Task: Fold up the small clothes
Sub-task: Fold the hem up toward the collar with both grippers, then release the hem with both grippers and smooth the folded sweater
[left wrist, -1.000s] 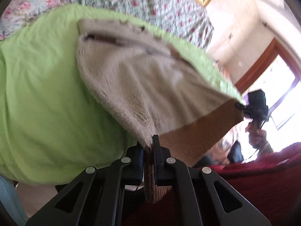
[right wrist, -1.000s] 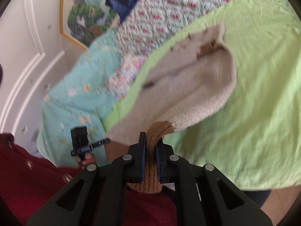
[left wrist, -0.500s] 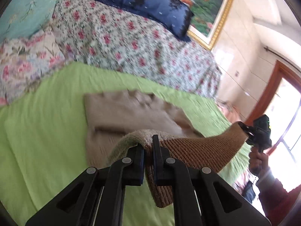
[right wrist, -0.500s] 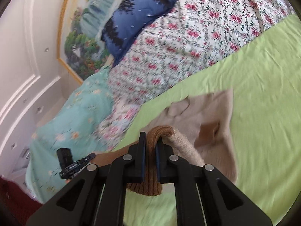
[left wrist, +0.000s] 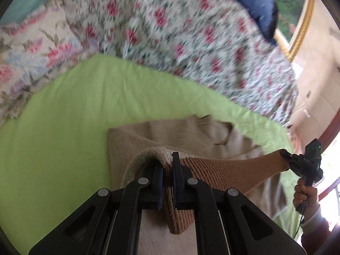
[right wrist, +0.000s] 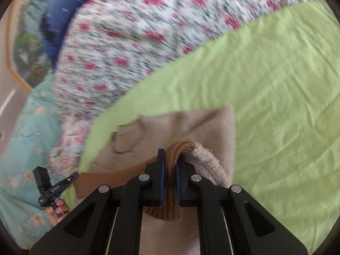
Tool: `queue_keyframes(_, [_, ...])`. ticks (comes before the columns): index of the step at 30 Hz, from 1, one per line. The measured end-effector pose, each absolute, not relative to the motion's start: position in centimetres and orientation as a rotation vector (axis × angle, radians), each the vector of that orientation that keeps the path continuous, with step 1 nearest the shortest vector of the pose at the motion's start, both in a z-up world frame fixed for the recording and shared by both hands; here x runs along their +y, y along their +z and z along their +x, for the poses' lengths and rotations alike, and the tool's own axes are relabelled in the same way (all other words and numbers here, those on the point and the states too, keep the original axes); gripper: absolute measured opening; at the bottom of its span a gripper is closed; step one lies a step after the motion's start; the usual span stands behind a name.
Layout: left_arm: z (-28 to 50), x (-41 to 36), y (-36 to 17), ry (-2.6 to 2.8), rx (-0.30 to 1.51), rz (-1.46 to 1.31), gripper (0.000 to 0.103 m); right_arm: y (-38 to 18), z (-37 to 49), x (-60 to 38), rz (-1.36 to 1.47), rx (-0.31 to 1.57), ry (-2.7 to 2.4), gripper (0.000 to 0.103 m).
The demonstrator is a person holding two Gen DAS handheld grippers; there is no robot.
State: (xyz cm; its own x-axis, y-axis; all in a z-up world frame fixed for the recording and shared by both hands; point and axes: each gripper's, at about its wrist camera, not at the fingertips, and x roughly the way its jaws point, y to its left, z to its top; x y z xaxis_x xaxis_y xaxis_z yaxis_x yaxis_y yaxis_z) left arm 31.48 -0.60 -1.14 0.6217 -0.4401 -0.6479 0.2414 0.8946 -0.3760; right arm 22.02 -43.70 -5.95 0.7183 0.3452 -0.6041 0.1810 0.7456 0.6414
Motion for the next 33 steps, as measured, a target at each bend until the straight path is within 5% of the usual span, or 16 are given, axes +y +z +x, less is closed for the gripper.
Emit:
queue_keyframes(4, [34.3, -1.8, -4.5, -0.373, 0.891, -0.22, 0.006, -8.1, 22.4, -44.3, 0.799, 0.834, 0.063, 0.014])
queue_keyframes(9, [32.6, -1.4, -5.0, -0.383, 0.922, -0.246, 0.01, -4.1, 18.1, -43.6, 0.723, 0.713, 0.013, 0.035])
queue_keyframes(12, [28.1, -2.0, -3.8, -0.446, 0.896, -0.242, 0.013, -1.7, 15.8, -40.6, 0.647, 0.656, 0.104, 0.036])
queue_keyframes(18, [23.2, -8.5, -4.5, -0.639, 0.916, -0.149, 0.017, -4.2, 19.5, -32.3, 0.429, 0.896, 0.348, 0.036])
queue_keyframes(23, [27.5, -10.2, -6.2, -0.57, 0.982, -0.114, 0.016, -6.9, 24.1, -34.8, 0.386, 0.979, 0.156, 0.036])
queue_keyframes(33, [33.9, -2.7, -3.8, -0.32, 0.929, -0.287, 0.016, -4.7, 20.8, -40.2, 0.62, 0.789, -0.023, 0.04])
